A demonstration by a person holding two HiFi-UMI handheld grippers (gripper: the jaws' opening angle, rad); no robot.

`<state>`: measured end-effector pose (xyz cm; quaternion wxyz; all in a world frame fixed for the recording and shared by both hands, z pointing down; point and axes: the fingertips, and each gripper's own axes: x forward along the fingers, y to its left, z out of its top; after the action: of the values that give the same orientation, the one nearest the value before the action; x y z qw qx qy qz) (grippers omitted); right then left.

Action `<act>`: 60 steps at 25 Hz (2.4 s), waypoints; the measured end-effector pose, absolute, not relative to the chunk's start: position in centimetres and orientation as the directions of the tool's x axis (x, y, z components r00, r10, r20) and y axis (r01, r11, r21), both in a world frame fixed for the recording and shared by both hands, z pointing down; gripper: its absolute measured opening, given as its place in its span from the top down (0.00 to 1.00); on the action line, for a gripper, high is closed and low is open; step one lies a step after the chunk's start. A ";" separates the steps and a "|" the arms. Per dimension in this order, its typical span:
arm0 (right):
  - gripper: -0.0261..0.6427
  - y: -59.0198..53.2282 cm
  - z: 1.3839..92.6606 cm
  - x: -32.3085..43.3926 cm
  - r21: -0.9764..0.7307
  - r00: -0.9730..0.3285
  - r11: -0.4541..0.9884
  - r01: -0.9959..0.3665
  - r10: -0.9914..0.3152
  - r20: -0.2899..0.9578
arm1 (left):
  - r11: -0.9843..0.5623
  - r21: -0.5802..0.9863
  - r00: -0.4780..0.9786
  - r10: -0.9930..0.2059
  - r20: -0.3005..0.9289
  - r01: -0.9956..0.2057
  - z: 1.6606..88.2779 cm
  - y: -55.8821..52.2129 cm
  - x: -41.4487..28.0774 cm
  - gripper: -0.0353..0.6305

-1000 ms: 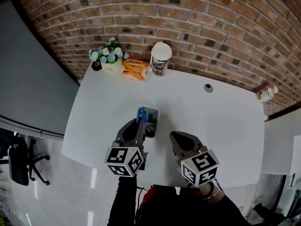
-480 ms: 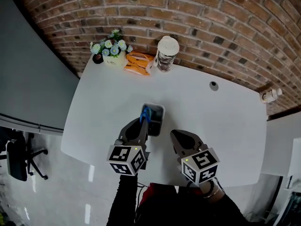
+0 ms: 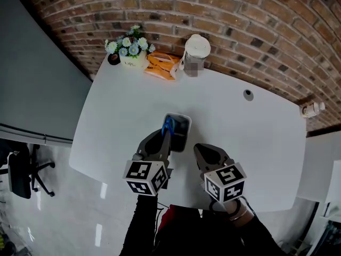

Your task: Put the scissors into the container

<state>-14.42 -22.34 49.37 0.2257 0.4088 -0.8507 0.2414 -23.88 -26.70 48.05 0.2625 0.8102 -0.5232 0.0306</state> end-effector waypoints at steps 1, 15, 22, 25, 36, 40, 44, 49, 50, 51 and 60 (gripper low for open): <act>0.95 -22.4 49.6 -14.4 -0.227 -0.563 0.549 -0.804 -0.583 0.585 | -0.311 0.394 0.448 -0.833 0.325 -0.865 48.1 -26.8 -23.9 0.90; 0.95 -23.0 51.3 -14.9 -0.238 -0.561 0.550 -0.800 -0.547 0.622 | -0.297 0.377 0.432 -0.832 0.348 -0.877 48.9 -27.9 -24.2 0.88; 0.95 -23.2 51.7 -14.8 -0.241 -0.557 0.546 -0.802 -0.540 0.631 | -0.284 0.369 0.422 -0.824 0.378 -0.885 49.7 -27.9 -24.3 0.85; 0.95 -23.1 51.8 -14.8 -0.242 -0.557 0.548 -0.801 -0.536 0.634 | -0.276 0.372 0.419 -0.821 0.388 -0.886 50.1 -27.8 -24.4 0.82; 0.95 -22.5 52.0 -15.1 -0.242 -0.564 0.557 -0.794 -0.527 0.636 | -0.249 0.404 0.414 -0.819 0.396 -0.880 50.8 -26.8 -24.7 0.75; 0.95 -21.9 52.1 -15.2 -0.242 -0.566 0.561 -0.792 -0.523 0.637 | -0.224 0.431 0.406 -0.823 0.396 -0.874 51.0 -26.0 -25.0 0.75; 0.95 -21.2 52.0 -15.4 -0.242 -0.568 0.566 -0.788 -0.520 0.638 | -0.211 0.442 0.402 -0.823 0.402 -0.872 51.2 -25.1 -25.2 0.75; 0.95 -20.4 52.0 -15.4 -0.242 -0.573 0.570 -0.785 -0.520 0.634 | -0.203 0.440 0.397 -0.822 0.408 -0.875 51.4 -23.8 -25.1 0.75; 0.95 -20.2 51.9 -15.4 -0.242 -0.573 0.571 -0.785 -0.520 0.633 | -0.202 0.440 0.395 -0.822 0.410 -0.875 51.3 -23.5 -25.1 0.75; 0.95 -20.0 51.9 -15.4 -0.241 -0.574 0.572 -0.784 -0.520 0.632 | -0.199 0.439 0.393 -0.822 0.413 -0.876 51.3 -23.2 -25.0 0.75; 0.95 -18.1 51.1 -15.1 -0.240 -0.589 0.587 -0.773 -0.524 0.615 | -0.190 0.420 0.381 -0.815 0.436 -0.888 51.1 -20.2 -24.3 0.78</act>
<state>-15.12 -18.15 51.15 0.2487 0.3788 -0.8555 0.2506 -24.34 -20.19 51.08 0.3142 0.7693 -0.5533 0.0576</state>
